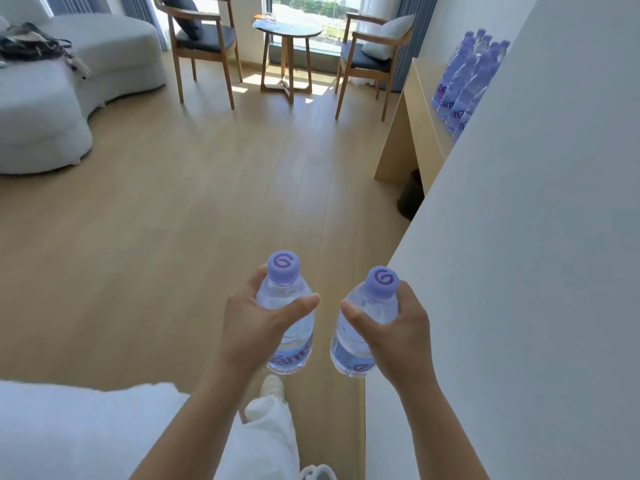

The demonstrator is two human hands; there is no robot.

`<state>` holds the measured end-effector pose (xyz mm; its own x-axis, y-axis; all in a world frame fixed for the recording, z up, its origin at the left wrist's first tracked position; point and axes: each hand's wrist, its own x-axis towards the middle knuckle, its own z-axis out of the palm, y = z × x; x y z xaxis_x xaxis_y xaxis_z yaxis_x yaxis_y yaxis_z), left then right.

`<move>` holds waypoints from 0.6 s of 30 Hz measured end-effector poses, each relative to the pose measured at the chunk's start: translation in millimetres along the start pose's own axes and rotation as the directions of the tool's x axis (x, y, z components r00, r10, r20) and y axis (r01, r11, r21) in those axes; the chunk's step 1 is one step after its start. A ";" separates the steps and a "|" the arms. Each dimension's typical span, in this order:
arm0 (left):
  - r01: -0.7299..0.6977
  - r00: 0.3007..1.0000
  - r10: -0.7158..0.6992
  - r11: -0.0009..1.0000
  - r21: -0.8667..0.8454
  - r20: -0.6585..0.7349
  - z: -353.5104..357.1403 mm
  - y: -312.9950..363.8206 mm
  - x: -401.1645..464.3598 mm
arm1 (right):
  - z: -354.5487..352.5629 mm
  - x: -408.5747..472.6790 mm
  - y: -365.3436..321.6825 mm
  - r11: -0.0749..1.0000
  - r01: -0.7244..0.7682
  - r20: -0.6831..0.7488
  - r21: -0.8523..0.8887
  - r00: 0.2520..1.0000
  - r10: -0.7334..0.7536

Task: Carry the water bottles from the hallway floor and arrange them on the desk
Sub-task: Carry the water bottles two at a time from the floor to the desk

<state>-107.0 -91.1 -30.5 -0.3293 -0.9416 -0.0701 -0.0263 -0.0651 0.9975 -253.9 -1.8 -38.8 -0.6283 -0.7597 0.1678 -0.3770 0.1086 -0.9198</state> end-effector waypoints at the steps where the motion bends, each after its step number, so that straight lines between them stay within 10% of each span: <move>1: -0.003 1.000 0.003 1.000 0.003 0.016 1.7 2.6 27.5 | 8.9 25.5 0.8 1.000 0.002 -0.017 -0.005 1.000 -0.003; 18: 0.040 0.988 -0.048 0.998 0.056 0.148 62.6 35.3 397.4 | 90.8 370.6 26.1 0.998 -0.068 -0.184 -0.019 0.981 0.063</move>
<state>-297.9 -446.9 -23.3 -0.4637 -0.8782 -0.1174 -0.0919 -0.0842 0.9922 -434.8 -338.7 -32.8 -0.7656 -0.6200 0.1718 -0.3464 0.1722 -0.9222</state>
